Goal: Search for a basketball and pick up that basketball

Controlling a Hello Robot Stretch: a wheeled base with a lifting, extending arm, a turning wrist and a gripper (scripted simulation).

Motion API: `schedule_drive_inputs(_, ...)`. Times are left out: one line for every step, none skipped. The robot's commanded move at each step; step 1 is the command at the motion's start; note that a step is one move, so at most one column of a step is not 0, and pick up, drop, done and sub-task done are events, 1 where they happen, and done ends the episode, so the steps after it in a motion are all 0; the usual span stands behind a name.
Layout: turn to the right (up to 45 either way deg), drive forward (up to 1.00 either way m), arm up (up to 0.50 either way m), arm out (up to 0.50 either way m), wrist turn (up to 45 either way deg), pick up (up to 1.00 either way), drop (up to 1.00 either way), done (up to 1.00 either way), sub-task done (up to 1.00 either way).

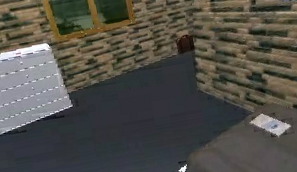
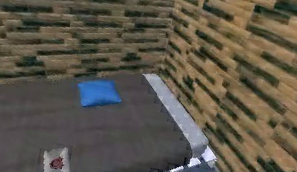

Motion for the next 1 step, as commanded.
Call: schedule_drive_inputs(-45.0,0.00,0.00,0.00,0.0,0.00,0.00,0.00,0.00)
